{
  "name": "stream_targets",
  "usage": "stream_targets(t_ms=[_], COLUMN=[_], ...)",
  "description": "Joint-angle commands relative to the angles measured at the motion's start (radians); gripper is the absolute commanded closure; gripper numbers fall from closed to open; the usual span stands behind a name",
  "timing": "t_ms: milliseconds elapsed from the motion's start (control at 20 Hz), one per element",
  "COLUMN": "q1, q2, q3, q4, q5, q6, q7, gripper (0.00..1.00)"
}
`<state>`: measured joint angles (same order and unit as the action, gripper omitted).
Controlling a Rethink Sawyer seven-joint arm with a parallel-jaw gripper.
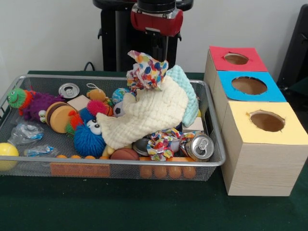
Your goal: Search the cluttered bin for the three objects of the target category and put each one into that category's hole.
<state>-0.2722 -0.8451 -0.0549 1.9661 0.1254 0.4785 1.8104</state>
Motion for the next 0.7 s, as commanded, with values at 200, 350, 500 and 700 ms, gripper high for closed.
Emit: stream_targets(t_ms=[200, 350, 500, 700], q1=[-0.01, -0.007, -0.005, -0.007], q2=[0.014, 0.007, 0.011, 0.013], q3=[0.021, 0.019, 0.019, 0.022], q4=[-0.079, -0.075, -0.077, -0.075], q5=[0.006, 0.006, 0.005, 0.006], q6=[0.122, 0.128, 0.126, 0.126], q7=[0.123, 0.125, 0.125, 0.124], gripper=[1.0, 1.0, 1.0, 1.0])
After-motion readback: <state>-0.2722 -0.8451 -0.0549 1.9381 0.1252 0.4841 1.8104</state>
